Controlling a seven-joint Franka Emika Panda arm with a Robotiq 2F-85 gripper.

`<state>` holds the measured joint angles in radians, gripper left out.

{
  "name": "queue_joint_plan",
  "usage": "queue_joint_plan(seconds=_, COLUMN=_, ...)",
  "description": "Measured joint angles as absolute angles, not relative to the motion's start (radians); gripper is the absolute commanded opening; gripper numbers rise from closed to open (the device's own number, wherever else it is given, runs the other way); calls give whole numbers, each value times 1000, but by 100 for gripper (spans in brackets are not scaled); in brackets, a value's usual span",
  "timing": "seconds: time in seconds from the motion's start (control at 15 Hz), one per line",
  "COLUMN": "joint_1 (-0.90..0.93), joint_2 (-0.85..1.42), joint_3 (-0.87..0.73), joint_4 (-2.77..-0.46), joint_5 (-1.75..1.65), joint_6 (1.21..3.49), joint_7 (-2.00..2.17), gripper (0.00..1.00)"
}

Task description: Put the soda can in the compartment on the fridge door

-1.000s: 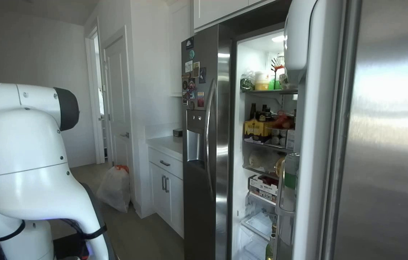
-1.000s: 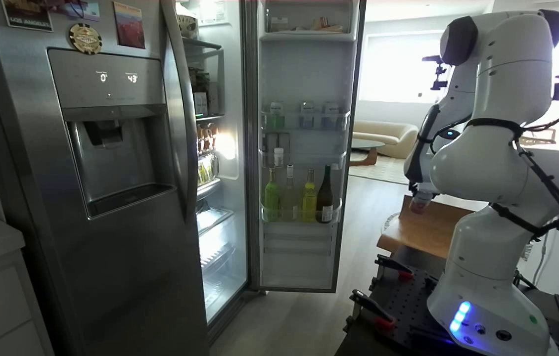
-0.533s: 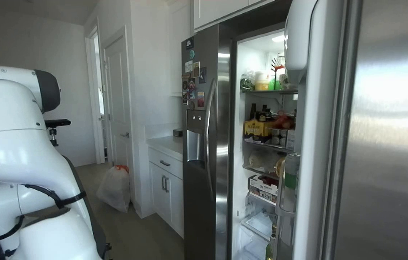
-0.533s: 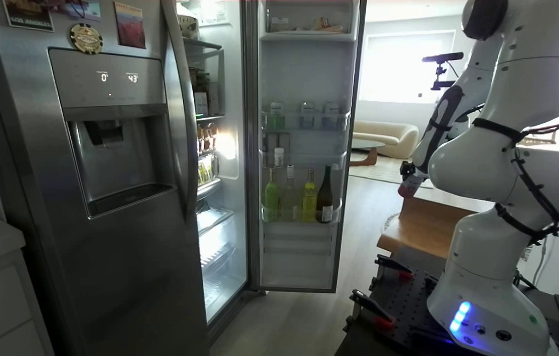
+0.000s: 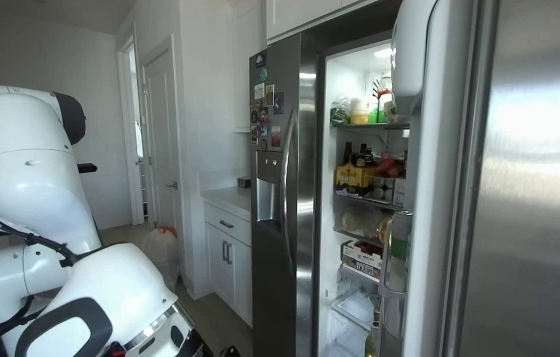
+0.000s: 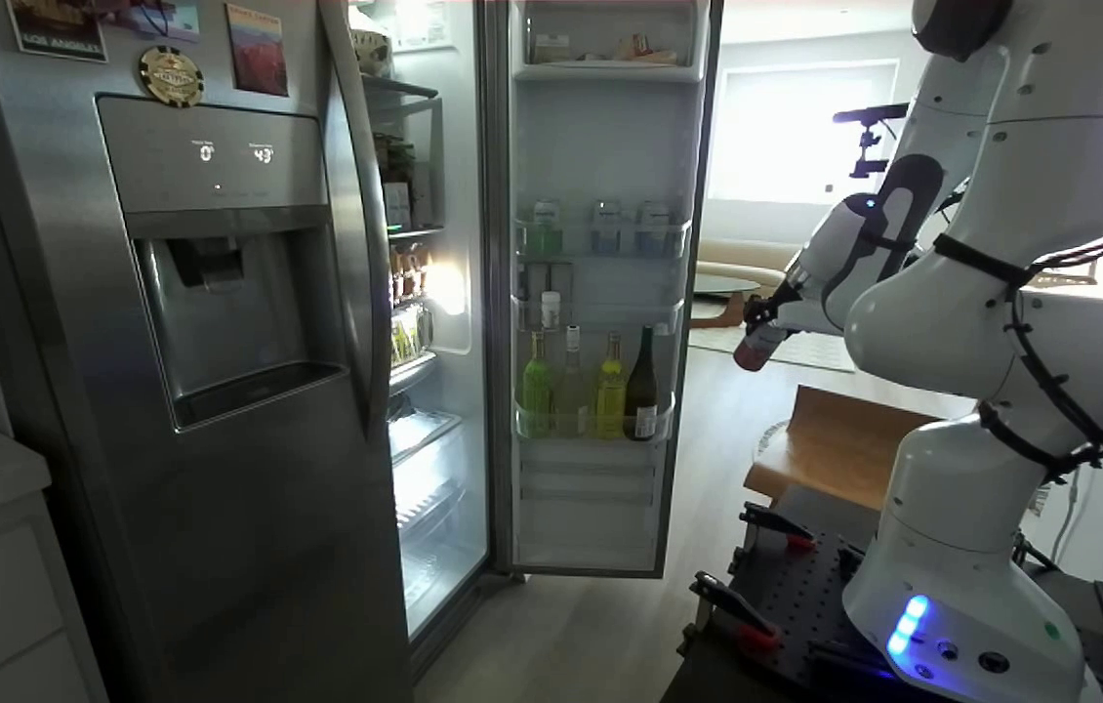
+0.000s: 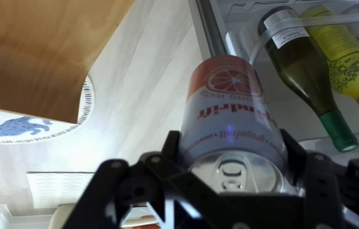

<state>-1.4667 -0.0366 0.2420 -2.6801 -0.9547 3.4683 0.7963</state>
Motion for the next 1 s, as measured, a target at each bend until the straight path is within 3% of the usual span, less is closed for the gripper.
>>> queue_joint_plan(seconds=0.47, joint_1=-1177, joint_2=-97, joint_3=96, joint_4=-2634, joint_5=-1099, joint_6=3468, joint_7=1111, gripper=49)
queue_joint_plan(seconds=1.0, joint_1=-611, joint_2=-334, joint_3=-477, joint_4=-2734, joint_5=-1115, joint_6=3467, joint_7=1150, gripper=49)
